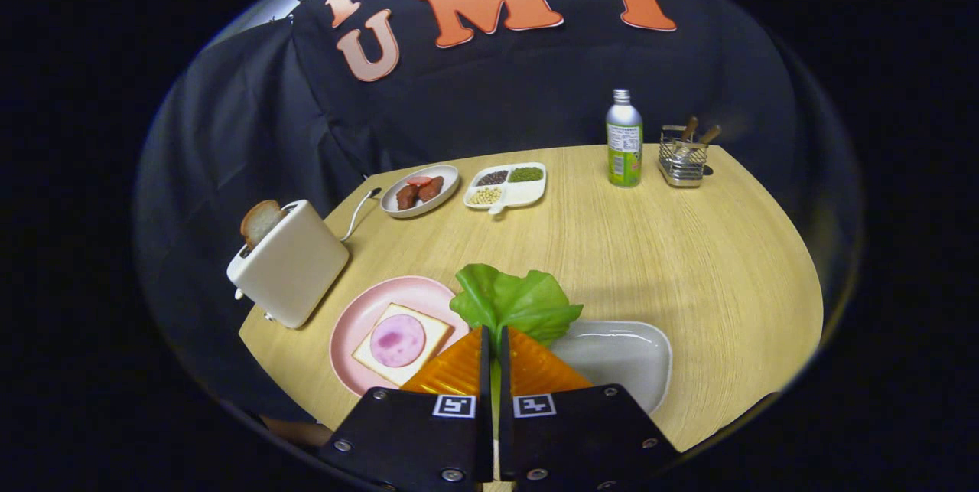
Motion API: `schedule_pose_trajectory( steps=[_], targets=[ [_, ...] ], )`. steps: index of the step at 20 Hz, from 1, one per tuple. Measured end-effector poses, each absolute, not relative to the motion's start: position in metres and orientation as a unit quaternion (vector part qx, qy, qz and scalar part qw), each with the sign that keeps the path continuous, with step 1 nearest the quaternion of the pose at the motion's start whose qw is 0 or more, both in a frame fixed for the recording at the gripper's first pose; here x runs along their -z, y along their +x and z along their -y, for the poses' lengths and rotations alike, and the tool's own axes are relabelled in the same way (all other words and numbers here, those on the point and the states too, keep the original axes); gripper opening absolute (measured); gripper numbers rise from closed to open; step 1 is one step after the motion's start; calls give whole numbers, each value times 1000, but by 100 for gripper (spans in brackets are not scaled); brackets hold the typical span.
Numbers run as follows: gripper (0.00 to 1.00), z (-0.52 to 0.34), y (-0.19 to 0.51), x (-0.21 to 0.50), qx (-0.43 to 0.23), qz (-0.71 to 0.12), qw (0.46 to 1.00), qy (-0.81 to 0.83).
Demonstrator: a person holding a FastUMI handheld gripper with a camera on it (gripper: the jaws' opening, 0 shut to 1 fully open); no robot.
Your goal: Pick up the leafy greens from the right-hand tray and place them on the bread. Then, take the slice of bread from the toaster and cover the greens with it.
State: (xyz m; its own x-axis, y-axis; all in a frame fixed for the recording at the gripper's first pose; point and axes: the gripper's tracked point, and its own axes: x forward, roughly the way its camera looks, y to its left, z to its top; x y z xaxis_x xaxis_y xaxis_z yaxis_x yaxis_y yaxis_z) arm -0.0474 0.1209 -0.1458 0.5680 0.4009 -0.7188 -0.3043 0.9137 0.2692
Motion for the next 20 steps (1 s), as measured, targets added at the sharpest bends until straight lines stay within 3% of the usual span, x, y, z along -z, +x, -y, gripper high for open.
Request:
schedule_pose_trajectory(
  steps=[12, 20],
  targets=[
    [3, -217, -59, 152, -295, -431, 852, 36],
    [4, -248, -63, 185, -310, -470, 826, 27]
  ],
)
